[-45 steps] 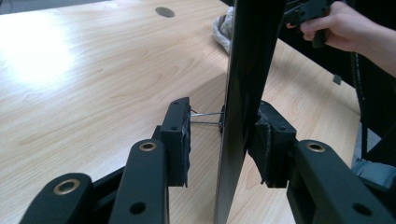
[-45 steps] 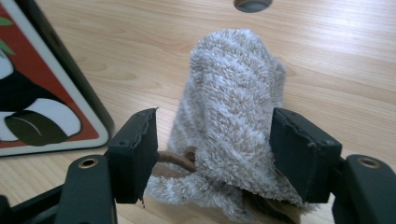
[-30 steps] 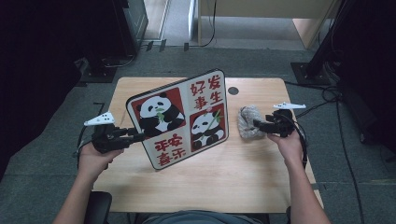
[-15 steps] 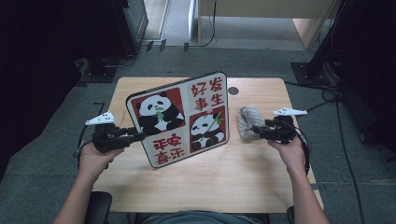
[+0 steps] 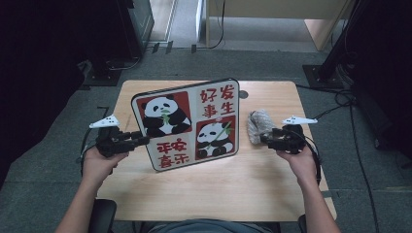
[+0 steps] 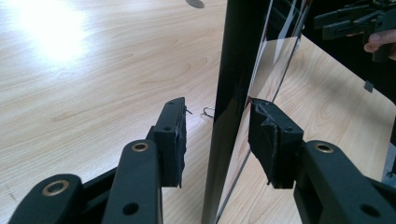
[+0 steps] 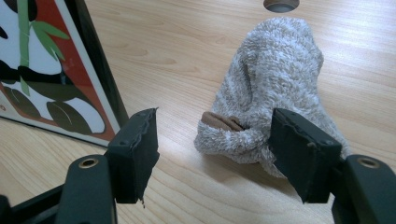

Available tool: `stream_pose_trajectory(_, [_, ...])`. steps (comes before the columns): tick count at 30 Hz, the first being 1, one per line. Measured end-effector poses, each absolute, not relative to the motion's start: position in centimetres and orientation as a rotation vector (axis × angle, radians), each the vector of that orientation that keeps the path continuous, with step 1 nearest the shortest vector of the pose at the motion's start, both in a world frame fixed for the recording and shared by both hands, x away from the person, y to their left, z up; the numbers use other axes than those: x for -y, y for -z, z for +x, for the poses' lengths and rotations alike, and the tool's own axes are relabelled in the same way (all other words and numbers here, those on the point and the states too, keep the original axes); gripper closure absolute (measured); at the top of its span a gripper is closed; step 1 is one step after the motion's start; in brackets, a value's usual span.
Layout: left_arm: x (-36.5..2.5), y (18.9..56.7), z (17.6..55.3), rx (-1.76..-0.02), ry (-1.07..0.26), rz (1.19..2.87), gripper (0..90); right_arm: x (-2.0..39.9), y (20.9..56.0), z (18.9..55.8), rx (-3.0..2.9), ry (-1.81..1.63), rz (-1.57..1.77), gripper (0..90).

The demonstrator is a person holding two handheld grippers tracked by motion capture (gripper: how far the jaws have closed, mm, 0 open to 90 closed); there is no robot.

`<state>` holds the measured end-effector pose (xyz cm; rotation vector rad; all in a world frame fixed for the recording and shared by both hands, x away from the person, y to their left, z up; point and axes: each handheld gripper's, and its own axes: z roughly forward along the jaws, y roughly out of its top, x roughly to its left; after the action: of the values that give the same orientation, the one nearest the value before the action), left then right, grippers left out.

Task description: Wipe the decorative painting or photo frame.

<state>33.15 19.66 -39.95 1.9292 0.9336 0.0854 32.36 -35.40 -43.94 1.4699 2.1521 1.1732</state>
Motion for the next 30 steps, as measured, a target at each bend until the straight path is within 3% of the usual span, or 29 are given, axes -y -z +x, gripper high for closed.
stream_pose_trajectory(23, [-19.9,40.6,33.8,-0.982,-0.069,1.948,55.6,34.4,44.0,32.0,-2.187,-1.201,1.404,33.0])
stream_pose_trajectory(30, [-20.0,40.5,33.2,-0.964,-0.087,1.958,49.5,34.3,44.1,31.9,-2.199,-1.213,1.397,34.4])
